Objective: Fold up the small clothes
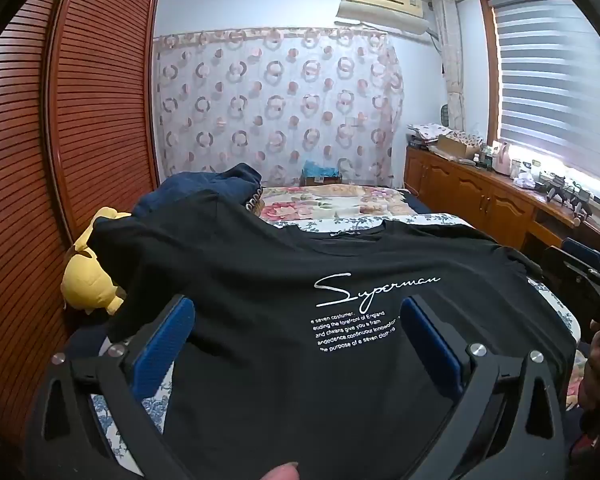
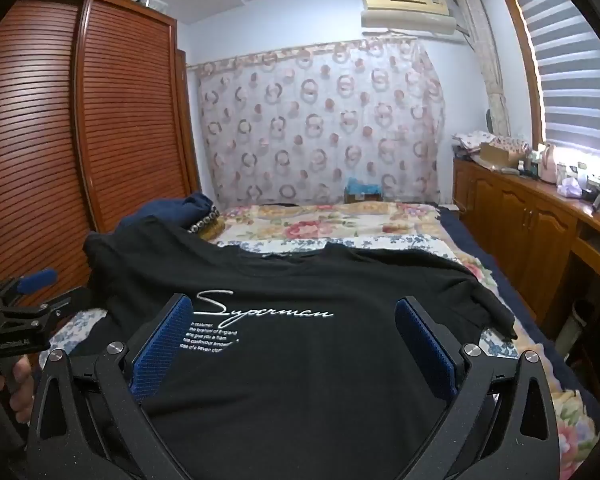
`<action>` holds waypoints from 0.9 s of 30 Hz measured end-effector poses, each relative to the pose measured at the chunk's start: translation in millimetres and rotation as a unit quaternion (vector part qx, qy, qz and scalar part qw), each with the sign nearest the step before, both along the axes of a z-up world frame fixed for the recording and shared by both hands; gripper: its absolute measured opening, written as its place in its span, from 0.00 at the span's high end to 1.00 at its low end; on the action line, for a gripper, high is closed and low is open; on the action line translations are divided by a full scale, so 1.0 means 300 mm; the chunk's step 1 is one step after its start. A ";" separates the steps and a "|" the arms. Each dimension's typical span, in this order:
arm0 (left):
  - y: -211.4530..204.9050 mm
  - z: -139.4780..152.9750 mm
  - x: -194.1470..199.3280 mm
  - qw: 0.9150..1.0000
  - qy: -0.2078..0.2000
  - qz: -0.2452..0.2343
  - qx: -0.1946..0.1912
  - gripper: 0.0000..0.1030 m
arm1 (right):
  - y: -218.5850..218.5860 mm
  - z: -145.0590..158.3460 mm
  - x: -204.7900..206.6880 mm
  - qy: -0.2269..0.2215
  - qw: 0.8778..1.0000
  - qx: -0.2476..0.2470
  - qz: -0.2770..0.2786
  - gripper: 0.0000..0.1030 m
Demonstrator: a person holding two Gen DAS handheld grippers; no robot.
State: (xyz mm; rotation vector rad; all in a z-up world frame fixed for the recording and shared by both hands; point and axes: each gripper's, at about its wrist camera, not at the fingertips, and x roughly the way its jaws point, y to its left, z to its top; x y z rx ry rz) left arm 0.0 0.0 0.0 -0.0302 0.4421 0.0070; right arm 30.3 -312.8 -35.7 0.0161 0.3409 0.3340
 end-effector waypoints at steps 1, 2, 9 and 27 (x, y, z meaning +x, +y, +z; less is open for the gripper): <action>0.000 0.000 0.000 1.000 0.001 -0.001 -0.001 0.00 | 0.000 0.000 0.000 0.003 1.000 -0.001 0.000 0.00; 0.000 0.000 0.000 1.000 0.001 -0.001 0.000 0.00 | 0.000 0.000 0.000 0.003 1.000 -0.002 -0.001 0.00; -0.008 0.000 -0.011 1.000 -0.007 0.001 0.001 0.00 | 0.000 -0.001 0.000 0.004 1.000 -0.001 0.000 0.00; -0.014 0.023 -0.031 1.000 -0.015 0.002 0.001 0.00 | 0.006 -0.004 -0.003 0.004 1.000 -0.001 0.000 0.00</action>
